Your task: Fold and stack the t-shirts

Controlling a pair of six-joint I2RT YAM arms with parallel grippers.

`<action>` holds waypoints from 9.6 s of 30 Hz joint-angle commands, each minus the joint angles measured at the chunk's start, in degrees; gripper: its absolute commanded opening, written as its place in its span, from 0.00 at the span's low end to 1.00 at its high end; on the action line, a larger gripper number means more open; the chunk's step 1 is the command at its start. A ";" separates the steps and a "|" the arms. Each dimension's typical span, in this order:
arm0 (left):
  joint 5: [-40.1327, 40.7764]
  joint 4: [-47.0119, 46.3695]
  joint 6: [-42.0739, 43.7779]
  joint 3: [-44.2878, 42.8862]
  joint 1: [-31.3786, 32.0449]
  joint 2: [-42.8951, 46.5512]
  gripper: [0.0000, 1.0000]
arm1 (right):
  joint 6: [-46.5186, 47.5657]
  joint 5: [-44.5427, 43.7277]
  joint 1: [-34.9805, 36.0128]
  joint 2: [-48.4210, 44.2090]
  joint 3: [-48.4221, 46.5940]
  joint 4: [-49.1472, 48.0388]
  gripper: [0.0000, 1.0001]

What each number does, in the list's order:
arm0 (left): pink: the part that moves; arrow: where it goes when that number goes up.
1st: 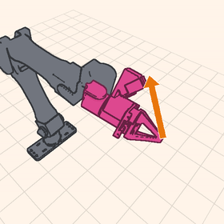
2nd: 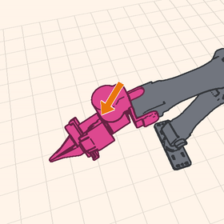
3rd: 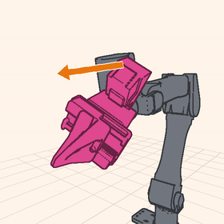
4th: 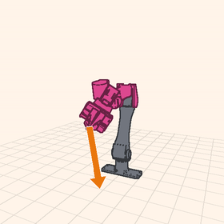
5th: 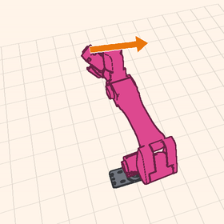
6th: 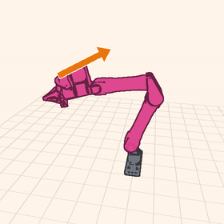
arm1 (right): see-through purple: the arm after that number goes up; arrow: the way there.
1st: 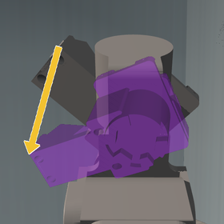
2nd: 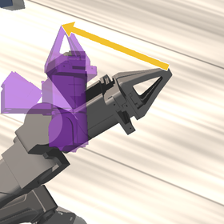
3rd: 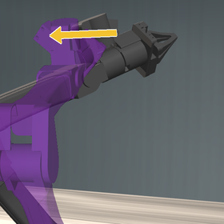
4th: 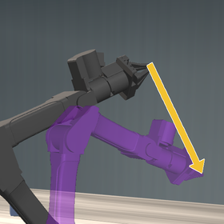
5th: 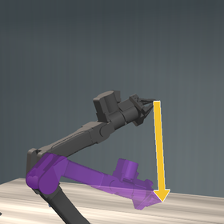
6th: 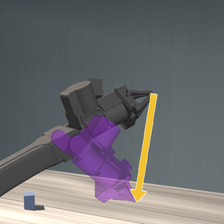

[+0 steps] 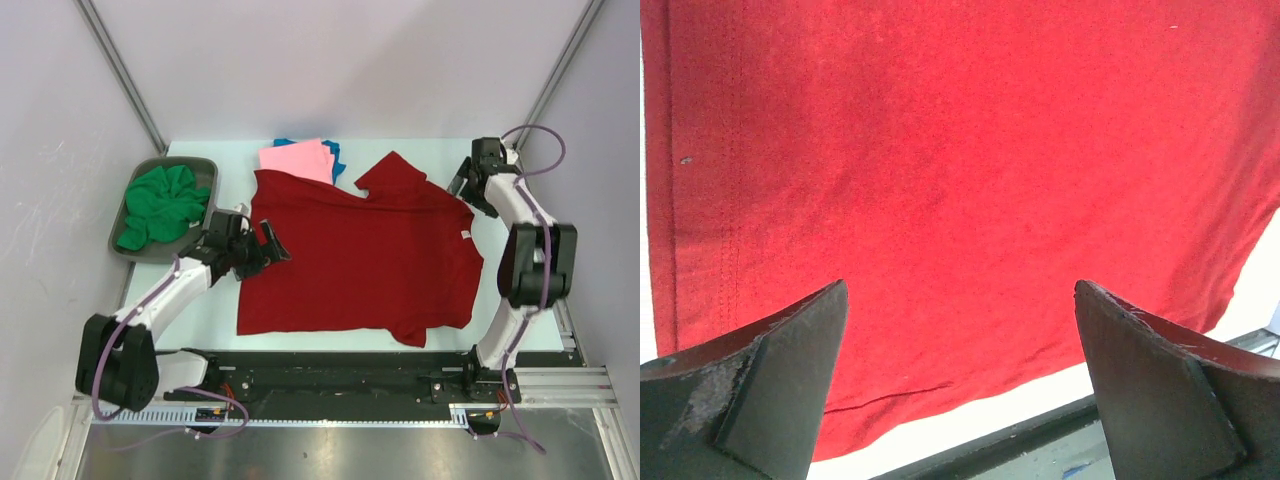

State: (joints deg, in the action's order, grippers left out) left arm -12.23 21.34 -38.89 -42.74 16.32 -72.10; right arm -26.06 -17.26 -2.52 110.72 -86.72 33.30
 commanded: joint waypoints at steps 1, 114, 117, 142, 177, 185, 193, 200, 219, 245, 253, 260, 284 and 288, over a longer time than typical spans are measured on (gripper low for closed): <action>-2.44 1.42 2.07 0.64 -0.32 6.52 1.00 | 0.75 3.10 2.35 -19.00 5.06 -0.88 1.00; 27.97 30.87 -13.58 -62.02 59.18 -58.77 0.42 | -38.01 -18.25 43.57 -86.99 39.26 32.97 0.96; 27.44 29.72 -13.58 -61.85 59.18 -59.12 0.32 | -38.10 -18.25 43.66 -87.16 39.26 33.06 0.96; 10.75 -0.33 -9.18 -43.66 45.74 -33.81 0.00 | -37.92 -15.09 43.83 -83.38 39.17 36.04 0.95; -3.59 -16.15 -11.82 -32.41 29.56 -41.90 0.00 | -30.98 -9.29 40.85 -54.56 53.32 5.04 0.89; -5.26 -18.97 -13.05 -29.07 28.33 -42.60 0.00 | -26.58 -4.02 35.66 -46.47 53.41 -2.36 0.88; -6.40 -20.11 -13.14 -28.10 26.75 -42.43 0.00 | -27.72 -2.96 39.08 -51.91 53.32 3.17 0.88; -6.93 -21.08 -14.01 -27.04 26.05 -41.90 0.00 | -30.45 -3.58 41.37 -53.33 53.32 8.10 0.89; -9.04 -25.12 -15.07 -25.11 25.70 -41.72 0.00 | -28.61 -8.06 33.74 -34.61 46.73 4.94 0.95; -11.59 -28.73 -15.25 -21.95 25.78 -43.39 0.00 | -22.19 -7.18 25.55 -31.25 38.73 -0.87 0.90; -12.03 -30.48 -16.12 -20.19 25.87 -41.90 0.00 | -23.33 -5.77 29.41 -32.15 38.73 -0.60 0.13; -12.47 -31.10 -16.39 -18.61 26.22 -38.91 0.00 | -25.17 -6.91 31.61 -29.42 38.73 -0.07 0.25; -13.17 -30.05 -15.77 -19.48 26.31 -39.96 0.00 | -24.21 -12.28 31.53 -29.77 39.87 2.48 0.42; -13.00 -29.78 -15.51 -19.57 26.31 -39.96 0.00 | -23.95 -12.63 30.92 -28.36 40.22 1.51 0.42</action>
State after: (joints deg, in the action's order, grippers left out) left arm -24.21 -8.43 -54.57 -61.58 42.52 -113.34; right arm -50.35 -27.40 28.99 81.25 -46.41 36.05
